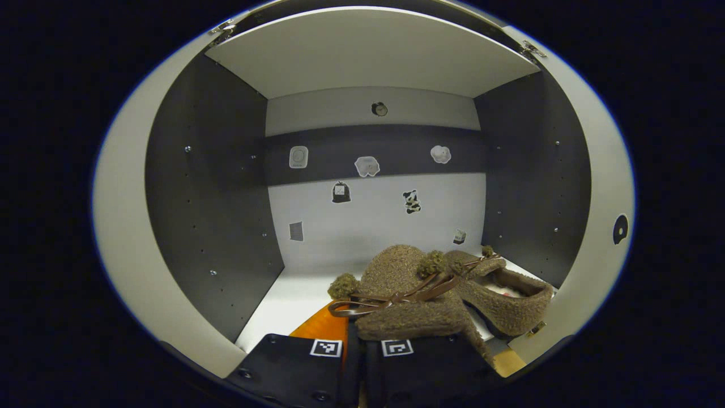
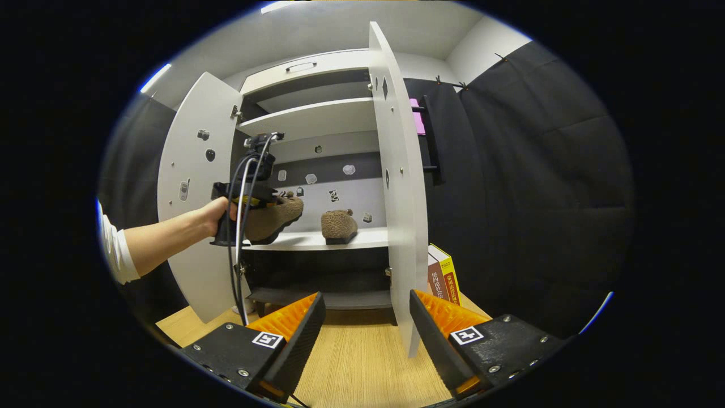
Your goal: Grab one shoe with the right hand and put it into the shoe cabinet, grab the other shoe with the left hand and put it into the shoe cabinet; then close the right door with the right hand and the left door with the left hand.
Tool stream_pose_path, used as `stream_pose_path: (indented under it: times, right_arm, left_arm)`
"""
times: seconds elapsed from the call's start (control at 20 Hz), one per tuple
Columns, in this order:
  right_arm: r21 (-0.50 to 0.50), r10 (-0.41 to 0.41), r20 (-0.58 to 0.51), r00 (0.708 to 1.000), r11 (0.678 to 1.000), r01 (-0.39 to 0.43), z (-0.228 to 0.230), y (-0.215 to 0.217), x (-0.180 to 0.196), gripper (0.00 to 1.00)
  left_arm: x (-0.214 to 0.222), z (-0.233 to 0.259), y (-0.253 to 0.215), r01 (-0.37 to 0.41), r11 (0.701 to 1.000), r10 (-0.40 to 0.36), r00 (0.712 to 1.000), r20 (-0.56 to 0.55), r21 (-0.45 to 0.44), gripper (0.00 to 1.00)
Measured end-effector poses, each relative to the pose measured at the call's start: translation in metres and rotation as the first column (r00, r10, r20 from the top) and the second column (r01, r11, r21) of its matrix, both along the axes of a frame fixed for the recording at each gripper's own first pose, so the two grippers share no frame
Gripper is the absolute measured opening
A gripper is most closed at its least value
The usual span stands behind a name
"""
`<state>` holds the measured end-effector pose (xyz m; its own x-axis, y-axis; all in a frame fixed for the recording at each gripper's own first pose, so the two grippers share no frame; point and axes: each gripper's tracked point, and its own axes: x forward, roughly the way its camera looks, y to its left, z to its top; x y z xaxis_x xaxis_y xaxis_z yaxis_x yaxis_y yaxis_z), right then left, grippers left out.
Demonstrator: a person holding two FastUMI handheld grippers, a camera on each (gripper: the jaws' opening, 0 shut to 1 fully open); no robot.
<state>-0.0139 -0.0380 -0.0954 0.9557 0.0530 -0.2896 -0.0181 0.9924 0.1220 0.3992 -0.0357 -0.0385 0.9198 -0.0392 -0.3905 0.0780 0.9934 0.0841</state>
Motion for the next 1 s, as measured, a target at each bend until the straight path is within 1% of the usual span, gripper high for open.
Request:
stream_pose_path:
  times: [0.1, 0.2, 0.3, 0.4, 0.45, 0.6, 0.7, 0.8, 0.95, 1.0]
  right_arm:
    - [0.005, -0.013, -0.005, 1.000, 1.000, 0.014, 0.002, -0.003, -0.002, 0.92]
    - [0.017, -0.023, -0.004, 1.000, 1.000, 0.023, 0.005, -0.003, -0.004, 0.92]
    - [0.016, -0.035, -0.005, 0.999, 0.999, 0.035, 0.009, -0.003, -0.006, 0.92]
    - [0.006, -0.040, -0.003, 0.999, 0.999, 0.040, 0.012, -0.001, -0.010, 0.92]
    - [-0.003, -0.041, -0.006, 0.999, 0.999, 0.041, 0.012, 0.001, -0.013, 0.92]
    - [-0.031, -0.055, -0.013, 0.998, 0.998, 0.054, 0.011, 0.003, -0.020, 0.92]
    - [-0.019, -0.063, -0.027, 0.998, 0.998, 0.063, 0.009, 0.006, -0.026, 0.92]
    - [-0.021, -0.076, -0.031, 0.997, 0.997, 0.075, 0.009, 0.003, -0.030, 0.92]
    - [-0.040, -0.097, -0.033, 0.995, 0.995, 0.096, 0.010, -0.008, -0.035, 0.92]
    - [-0.038, -0.102, -0.035, 0.994, 0.994, 0.101, 0.010, -0.009, -0.036, 0.92]
  left_arm:
    - [0.009, -0.009, 0.003, -0.016, 1.000, 0.015, 1.000, -0.008, -0.013, 0.12]
    - [0.018, -0.012, 0.006, -0.038, 0.997, 0.037, 0.999, -0.021, -0.065, 0.12]
    - [0.033, -0.013, 0.014, -0.058, 0.995, 0.055, 0.998, -0.032, -0.087, 0.13]
    - [0.049, -0.022, 0.016, -0.065, 0.992, 0.058, 0.996, -0.067, -0.107, 0.12]
    - [0.055, -0.027, 0.016, -0.067, 0.991, 0.056, 0.994, -0.089, -0.116, 0.13]
    - [0.066, -0.047, 0.016, -0.060, 0.995, 0.049, 0.990, -0.134, -0.082, 0.14]
    - [0.068, -0.062, 0.012, -0.059, 0.996, 0.046, 0.984, -0.172, -0.072, 0.13]
    - [0.074, -0.070, 0.016, -0.079, 0.995, 0.068, 0.981, -0.183, -0.054, 0.15]
    - [0.073, -0.076, 0.014, -0.085, 0.995, 0.073, 0.979, -0.193, -0.055, 0.24]
    - [0.072, -0.075, 0.015, -0.090, 0.994, 0.077, 0.978, -0.196, -0.056, 0.34]
